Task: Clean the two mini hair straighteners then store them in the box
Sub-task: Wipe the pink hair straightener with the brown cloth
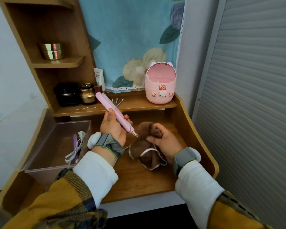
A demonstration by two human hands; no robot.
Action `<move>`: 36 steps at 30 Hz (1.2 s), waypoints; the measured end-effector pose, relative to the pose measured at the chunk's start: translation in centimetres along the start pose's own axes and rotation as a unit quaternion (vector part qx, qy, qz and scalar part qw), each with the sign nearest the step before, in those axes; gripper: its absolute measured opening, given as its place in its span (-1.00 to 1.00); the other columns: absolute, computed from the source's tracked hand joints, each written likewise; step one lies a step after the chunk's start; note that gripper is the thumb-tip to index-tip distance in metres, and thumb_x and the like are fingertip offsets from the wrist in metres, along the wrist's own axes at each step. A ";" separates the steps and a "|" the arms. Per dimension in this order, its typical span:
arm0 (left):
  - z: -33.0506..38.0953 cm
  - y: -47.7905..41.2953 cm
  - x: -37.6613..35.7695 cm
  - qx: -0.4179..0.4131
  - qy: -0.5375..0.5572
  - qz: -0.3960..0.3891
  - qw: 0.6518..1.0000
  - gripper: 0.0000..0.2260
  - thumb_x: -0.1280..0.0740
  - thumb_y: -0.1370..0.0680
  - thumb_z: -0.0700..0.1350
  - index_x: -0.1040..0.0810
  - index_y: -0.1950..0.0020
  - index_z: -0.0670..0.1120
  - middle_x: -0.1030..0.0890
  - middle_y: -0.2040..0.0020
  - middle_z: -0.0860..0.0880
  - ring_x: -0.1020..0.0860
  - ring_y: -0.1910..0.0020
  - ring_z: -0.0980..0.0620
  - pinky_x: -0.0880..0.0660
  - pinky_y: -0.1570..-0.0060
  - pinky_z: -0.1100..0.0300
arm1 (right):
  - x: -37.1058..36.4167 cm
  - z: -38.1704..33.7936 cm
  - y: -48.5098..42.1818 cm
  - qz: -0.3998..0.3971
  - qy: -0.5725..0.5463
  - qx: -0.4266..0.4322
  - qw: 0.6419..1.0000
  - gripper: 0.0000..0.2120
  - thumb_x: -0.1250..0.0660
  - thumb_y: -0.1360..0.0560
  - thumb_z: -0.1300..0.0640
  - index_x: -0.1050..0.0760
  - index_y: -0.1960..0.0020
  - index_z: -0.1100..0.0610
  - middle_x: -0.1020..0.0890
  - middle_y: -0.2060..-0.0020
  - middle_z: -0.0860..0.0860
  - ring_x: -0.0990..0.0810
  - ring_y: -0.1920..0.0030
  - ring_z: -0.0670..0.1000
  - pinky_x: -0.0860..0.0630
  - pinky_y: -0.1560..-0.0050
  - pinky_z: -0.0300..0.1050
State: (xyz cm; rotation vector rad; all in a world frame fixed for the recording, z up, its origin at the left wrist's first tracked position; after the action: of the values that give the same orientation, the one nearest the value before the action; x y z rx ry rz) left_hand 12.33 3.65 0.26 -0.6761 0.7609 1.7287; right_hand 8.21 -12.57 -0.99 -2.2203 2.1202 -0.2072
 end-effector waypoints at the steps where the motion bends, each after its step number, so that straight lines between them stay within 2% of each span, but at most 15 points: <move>1: 0.1 0.0 -0.3 0.007 -0.005 -0.020 1.000 -0.71 -0.12 -0.63 0.02 -0.37 -0.24 -0.13 -0.44 0.22 -0.11 -0.45 0.47 0.04 -0.42 0.48 0.27 | 1.4 0.3 0.1 0.054 -0.029 -0.024 0.998 -0.76 -0.30 -0.48 0.36 -0.48 -0.01 0.05 -0.60 -0.07 0.14 -0.56 -0.07 0.09 -0.48 -0.19 0.09; 4: 0.7 0.4 -0.8 -0.003 -0.064 -0.041 0.997 -0.67 -0.12 -0.61 0.09 -0.38 -0.21 -0.13 -0.46 0.25 -0.09 -0.40 0.49 0.08 -0.35 0.54 0.35 | 5.0 0.7 0.7 0.179 -0.073 -0.068 0.979 -0.79 -0.25 -0.55 0.20 -0.43 0.03 -0.13 -0.57 -0.05 0.00 -0.54 -0.09 0.05 -0.46 -0.22 0.08; 6: 1.2 1.0 -0.7 -0.036 -0.108 -0.023 0.993 -0.65 -0.16 -0.60 0.11 -0.43 -0.23 -0.10 -0.46 0.26 -0.07 -0.40 0.44 0.07 -0.36 0.53 0.32 | 3.7 -0.3 0.7 0.116 -0.107 -0.069 0.985 -0.78 -0.24 -0.57 0.16 -0.41 -0.02 -0.19 -0.56 -0.03 -0.09 -0.54 -0.13 0.04 -0.45 -0.24 0.07; 9: 2.1 1.9 -1.5 -0.122 -0.218 -0.014 0.968 -0.61 -0.16 -0.58 0.15 -0.42 -0.31 -0.04 -0.44 0.32 -0.04 -0.43 0.43 0.07 -0.43 0.47 0.28 | -1.8 -1.6 1.4 -0.049 -0.147 -0.059 0.986 -0.69 -0.30 -0.52 0.25 -0.40 -0.14 -0.10 -0.58 -0.09 -0.01 -0.53 -0.18 0.07 -0.43 -0.28 0.08; 11: 2.9 2.7 -2.7 -0.174 -0.292 -0.031 0.940 -0.58 -0.12 -0.59 0.15 -0.31 -0.40 0.02 -0.46 0.33 -0.01 -0.46 0.41 0.06 -0.47 0.42 0.26 | -4.6 -1.5 1.5 -0.099 -0.079 -0.031 0.992 -0.63 -0.41 -0.41 0.28 -0.41 -0.14 0.02 -0.59 -0.09 0.08 -0.54 -0.17 0.09 -0.43 -0.29 0.10; 14: 3.3 3.4 -3.5 -0.163 -0.182 -0.050 0.968 -0.58 -0.15 -0.61 0.06 -0.23 -0.45 0.03 -0.48 0.32 0.06 -0.44 0.42 0.13 -0.47 0.41 0.26 | -4.3 -0.6 0.7 -0.039 -0.004 -0.002 0.999 -0.51 -0.47 -0.25 0.35 -0.44 -0.13 0.12 -0.59 -0.13 0.16 -0.55 -0.19 0.13 -0.44 -0.27 0.14; 17: 3.9 3.7 -3.9 -0.158 -0.122 -0.068 0.977 -0.58 -0.17 -0.61 0.04 -0.23 -0.45 -0.01 -0.44 0.21 0.06 -0.37 0.44 0.15 -0.38 0.51 0.31 | -1.6 -0.5 0.0 0.026 0.156 -0.013 0.987 -0.57 -0.45 -0.31 0.36 -0.45 -0.13 0.14 -0.59 -0.04 0.09 -0.56 -0.11 0.09 -0.48 -0.17 -0.02; 20: 4.4 3.7 -3.7 -0.161 -0.118 -0.061 0.978 -0.58 -0.18 -0.60 0.04 -0.23 -0.43 -0.03 -0.40 0.18 0.03 -0.34 0.45 0.14 -0.32 0.54 0.33 | 1.9 -1.4 0.1 0.119 0.325 -0.030 0.938 -0.80 -0.34 -0.44 0.25 -0.42 -0.03 0.10 -0.52 0.15 -0.03 -0.51 0.10 0.03 -0.40 0.08 -0.16; 22: 3.8 3.5 -3.4 -0.135 -0.136 -0.059 0.980 -0.63 -0.18 -0.60 0.03 -0.28 -0.37 -0.07 -0.40 0.20 0.01 -0.35 0.45 0.12 -0.32 0.55 0.34 | 3.9 -2.5 0.4 0.182 0.407 -0.050 0.894 -0.89 -0.22 -0.49 0.21 -0.34 0.09 0.02 -0.50 0.22 -0.03 -0.50 0.14 0.09 -0.40 0.09 -0.08; 24: 1.9 3.8 -2.7 -0.072 -0.194 -0.052 0.977 -0.73 -0.19 -0.61 0.01 -0.34 -0.22 -0.12 -0.41 0.22 -0.05 -0.36 0.43 0.08 -0.33 0.58 0.34 | 4.8 -3.8 0.8 0.228 0.438 -0.027 0.869 -0.82 -0.16 -0.50 0.23 -0.27 0.18 -0.02 -0.51 0.24 -0.02 -0.49 0.15 0.12 -0.33 0.09 -0.06; 27: -1.9 4.1 -0.3 0.052 -0.264 -0.023 0.963 -0.88 -0.21 -0.60 -0.12 -0.39 0.07 -0.16 -0.42 0.29 -0.10 -0.41 0.48 0.04 -0.38 0.62 0.33 | 4.5 -6.0 1.4 0.246 0.437 0.040 0.864 -0.75 -0.14 -0.51 0.20 -0.20 0.27 -0.06 -0.44 0.30 -0.07 -0.42 0.16 0.08 -0.29 0.15 -0.09; 30: -4.8 4.1 2.2 0.169 -0.307 -0.008 0.937 -0.83 -0.22 -0.59 -0.23 -0.35 0.21 -0.18 -0.40 0.32 -0.11 -0.48 0.62 0.08 -0.41 0.67 0.35 | 3.2 -6.6 1.1 0.191 0.461 0.049 0.865 -0.80 -0.13 -0.52 0.19 -0.26 0.23 -0.05 -0.42 0.28 -0.07 -0.37 0.12 0.05 -0.38 0.16 -0.03; 33: -5.1 3.7 2.8 0.185 -0.315 -0.012 0.931 -0.93 -0.19 -0.59 -0.30 -0.41 0.09 -0.20 -0.43 0.25 -0.09 -0.47 0.36 0.02 -0.47 0.60 0.33 | 1.7 -6.2 0.6 0.130 0.480 0.047 0.866 -0.83 -0.15 -0.49 0.24 -0.32 0.18 -0.02 -0.45 0.26 -0.05 -0.39 0.13 0.05 -0.39 0.12 -0.05; 35: -4.5 2.8 2.2 0.165 -0.302 -0.032 0.938 -0.81 -0.18 -0.59 -0.29 -0.42 -0.18 -0.14 -0.53 -0.04 0.02 -0.55 0.08 -0.02 -0.55 0.32 0.26 | 1.3 -5.8 0.3 0.116 0.474 0.042 0.872 -0.81 -0.15 -0.46 0.31 -0.33 0.17 0.01 -0.46 0.28 -0.02 -0.43 0.19 0.06 -0.32 0.19 -0.10; 36: -4.1 2.3 1.9 0.150 -0.334 -0.043 0.929 -0.71 -0.18 -0.60 -0.26 -0.37 -0.32 -0.13 -0.46 -0.28 0.06 -0.53 -0.14 -0.06 -0.54 0.12 0.20 | 1.3 -5.4 0.1 0.110 0.466 0.028 0.877 -0.81 -0.16 -0.44 0.32 -0.34 0.17 0.02 -0.47 0.28 -0.01 -0.45 0.21 0.06 -0.32 0.24 -0.12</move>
State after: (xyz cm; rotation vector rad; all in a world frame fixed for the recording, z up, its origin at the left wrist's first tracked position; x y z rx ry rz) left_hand 9.92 1.14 -3.43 0.1019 0.4801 1.5688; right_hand 7.39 -13.62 4.41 -1.9995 2.6582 -1.5693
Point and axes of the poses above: each hand's wrist, its own y-axis away from the middle knuckle, its own x-axis out of the back of the hand, z = x × y, the point moved 10 cm from there along -y, towards the middle knuckle
